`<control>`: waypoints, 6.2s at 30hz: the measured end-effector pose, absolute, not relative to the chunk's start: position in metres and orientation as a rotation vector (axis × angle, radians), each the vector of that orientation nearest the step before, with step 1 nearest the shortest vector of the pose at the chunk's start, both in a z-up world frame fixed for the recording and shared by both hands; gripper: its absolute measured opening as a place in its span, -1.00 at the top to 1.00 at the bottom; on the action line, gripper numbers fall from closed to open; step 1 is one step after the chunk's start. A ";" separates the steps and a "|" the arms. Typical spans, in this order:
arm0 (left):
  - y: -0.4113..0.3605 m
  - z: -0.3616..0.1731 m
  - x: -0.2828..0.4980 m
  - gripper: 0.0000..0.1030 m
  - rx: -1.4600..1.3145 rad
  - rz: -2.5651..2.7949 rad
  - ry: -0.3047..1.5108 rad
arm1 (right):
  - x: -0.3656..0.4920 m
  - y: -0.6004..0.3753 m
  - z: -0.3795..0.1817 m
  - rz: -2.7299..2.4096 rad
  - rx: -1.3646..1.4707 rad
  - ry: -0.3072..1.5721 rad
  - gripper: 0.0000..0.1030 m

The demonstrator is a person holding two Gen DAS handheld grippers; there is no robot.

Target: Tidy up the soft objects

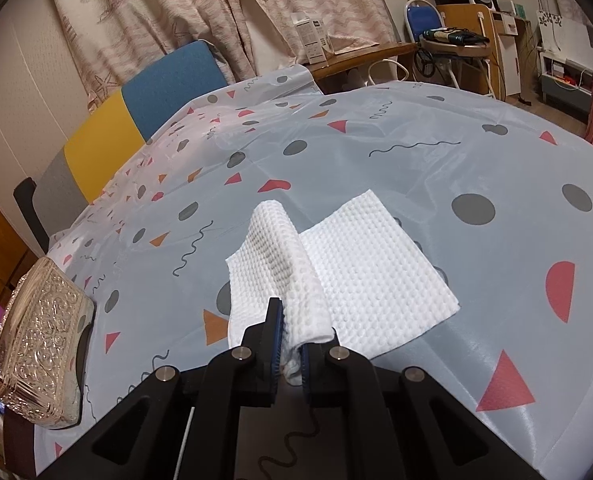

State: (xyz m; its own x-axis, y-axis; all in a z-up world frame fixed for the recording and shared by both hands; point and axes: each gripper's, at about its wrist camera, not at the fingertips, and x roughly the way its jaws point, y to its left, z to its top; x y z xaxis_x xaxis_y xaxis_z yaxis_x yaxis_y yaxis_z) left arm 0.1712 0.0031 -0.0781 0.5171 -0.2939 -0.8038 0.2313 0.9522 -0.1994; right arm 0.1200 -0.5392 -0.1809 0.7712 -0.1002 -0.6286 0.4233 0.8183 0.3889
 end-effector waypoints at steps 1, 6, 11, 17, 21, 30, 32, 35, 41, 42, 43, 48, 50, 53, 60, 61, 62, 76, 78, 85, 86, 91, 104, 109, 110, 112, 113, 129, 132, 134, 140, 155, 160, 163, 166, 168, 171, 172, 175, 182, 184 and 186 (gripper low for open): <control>0.004 -0.084 0.172 -0.14 -0.077 -0.314 0.989 | 0.120 -0.539 -0.181 -0.301 0.544 0.633 0.89; 0.011 -0.109 0.181 -0.14 -0.135 -0.293 1.045 | 0.120 -0.539 -0.180 -0.303 0.540 0.635 0.89; 0.013 -0.116 0.183 -0.14 -0.096 -0.248 1.058 | 0.120 -0.539 -0.180 -0.306 0.535 0.638 0.89; 0.012 -0.123 0.182 -0.23 -0.073 -0.234 1.070 | 0.122 -0.537 -0.179 -0.315 0.523 0.646 0.89; 0.013 -0.121 0.172 -0.43 -0.089 -0.237 1.057 | 0.124 -0.534 -0.174 -0.353 0.495 0.672 0.89; 0.025 -0.109 0.148 -0.55 -0.156 -0.237 1.010 | 0.099 -0.525 -0.129 -0.327 0.523 0.595 0.89; 0.028 -0.105 0.143 -0.55 -0.172 -0.245 0.991 | 0.094 -0.521 -0.113 -0.315 0.533 0.572 0.89; 0.027 -0.098 0.137 -0.60 -0.177 -0.259 0.951 | 0.085 -0.512 -0.087 -0.284 0.548 0.536 0.89; 0.034 -0.085 0.123 -0.83 -0.209 -0.281 0.884 | 0.067 -0.484 -0.046 -0.170 0.589 0.479 0.89; 0.035 -0.085 0.121 -0.83 -0.220 -0.289 0.887 | 0.064 -0.476 -0.040 -0.149 0.588 0.476 0.89; 0.036 -0.084 0.120 -0.84 -0.226 -0.288 0.890 | 0.062 -0.470 -0.036 -0.133 0.584 0.476 0.89; 0.044 -0.083 0.114 -0.88 -0.237 -0.262 0.890 | 0.053 -0.433 -0.024 -0.030 0.612 0.495 0.89; 0.048 -0.081 0.110 -0.90 -0.236 -0.253 0.876 | 0.051 -0.415 -0.021 0.031 0.637 0.506 0.89; 0.054 -0.077 0.104 -0.99 -0.220 -0.225 0.847 | 0.049 -0.382 -0.012 0.128 0.647 0.532 0.89; 0.069 -0.073 0.098 -1.00 -0.195 -0.149 0.816 | 0.058 -0.274 0.023 0.415 0.611 0.550 0.88; 0.072 -0.073 0.097 -1.00 -0.197 -0.137 0.817 | 0.061 -0.258 0.025 0.450 0.607 0.556 0.88; 0.075 -0.073 0.097 -1.00 -0.202 -0.128 0.819 | 0.065 -0.243 0.027 0.482 0.603 0.558 0.89; 0.129 -0.085 0.080 -1.00 -0.301 -0.005 0.822 | 0.148 -0.132 -0.060 0.430 0.565 0.714 0.88; 0.133 -0.087 0.079 -0.99 -0.305 0.006 0.823 | 0.152 -0.126 -0.069 0.376 0.509 0.728 0.88; 0.135 -0.092 0.079 -1.00 -0.320 0.015 0.828 | 0.156 -0.095 -0.076 0.245 0.186 0.712 0.88; 0.134 -0.092 0.079 -0.99 -0.319 0.018 0.830 | 0.155 -0.091 -0.077 0.220 0.146 0.715 0.88; 0.131 -0.093 0.077 -0.99 -0.298 0.037 0.831 | 0.160 -0.076 -0.089 0.085 -0.033 0.763 0.85; 0.126 -0.098 0.075 -0.99 -0.301 0.043 0.857 | 0.125 -0.098 -0.080 0.169 0.083 0.823 0.35; 0.123 -0.096 0.071 -0.99 -0.267 0.065 0.839 | 0.105 -0.110 -0.067 0.226 0.172 0.774 0.35; 0.123 -0.097 0.071 -0.99 -0.265 0.068 0.842 | 0.102 -0.112 -0.064 0.242 0.187 0.761 0.35; 0.122 -0.097 0.072 -1.00 -0.254 0.076 0.854 | 0.102 -0.109 -0.061 0.276 0.190 0.753 0.35; 0.121 -0.097 0.071 -0.99 -0.247 0.076 0.854 | 0.104 -0.106 -0.061 0.284 0.181 0.763 0.35; 0.104 -0.071 0.066 -0.99 -0.125 0.121 0.867 | 0.102 -0.093 -0.071 0.311 0.222 0.826 0.34; 0.100 -0.061 0.061 -0.99 -0.123 0.131 0.859 | 0.084 -0.101 -0.054 0.236 0.184 0.784 0.20; 0.099 -0.053 0.058 -0.99 -0.133 0.142 0.852 | 0.075 -0.105 -0.046 0.205 0.164 0.770 0.20; 0.096 -0.035 0.047 -0.99 -0.110 0.177 0.830 | 0.043 -0.116 -0.030 0.080 0.130 0.687 0.20; 0.091 -0.013 0.010 -0.99 -0.063 0.172 0.792 | 0.010 -0.104 -0.025 0.009 0.044 0.666 0.16; 0.093 -0.004 0.001 -0.99 -0.065 0.169 0.768 | 0.007 -0.095 -0.023 0.007 0.016 0.666 0.16; 0.090 -0.002 -0.001 -0.99 -0.043 0.169 0.756 | 0.007 -0.094 -0.024 -0.003 0.014 0.670 0.16; 0.086 -0.002 -0.001 -0.99 -0.016 0.177 0.745 | 0.007 -0.095 -0.023 0.019 0.044 0.677 0.16; 0.084 -0.003 -0.002 -0.99 -0.005 0.183 0.741 | 0.005 -0.094 -0.020 0.028 0.052 0.667 0.16; 0.083 -0.004 -0.001 -0.99 -0.001 0.184 0.745 | 0.003 -0.092 -0.017 0.034 0.041 0.656 0.16; 0.083 -0.005 -0.001 -0.99 0.000 0.184 0.748 | 0.002 -0.091 -0.017 0.039 0.042 0.656 0.16; 0.082 -0.006 0.000 -0.99 0.001 0.185 0.753 | 0.002 -0.090 -0.018 0.045 0.047 0.659 0.16; 0.081 -0.009 -0.001 -0.99 0.001 0.179 0.763 | 0.003 -0.090 -0.020 0.047 0.055 0.669 0.16; 0.081 -0.010 -0.001 -0.99 0.000 0.178 0.765 | 0.003 -0.091 -0.020 0.047 0.056 0.669 0.16; 0.080 -0.010 -0.001 -0.99 0.001 0.181 0.766 | 0.003 -0.091 -0.020 0.049 0.056 0.668 0.16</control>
State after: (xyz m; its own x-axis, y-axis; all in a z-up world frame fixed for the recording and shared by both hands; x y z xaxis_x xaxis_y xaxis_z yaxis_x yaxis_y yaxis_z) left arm -0.0010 0.0803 -0.0102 0.7061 0.1629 -0.6891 -0.1624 0.9845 0.0664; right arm 0.0026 -0.0906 -0.0197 0.7840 0.0636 -0.6175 -0.0276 0.9973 0.0677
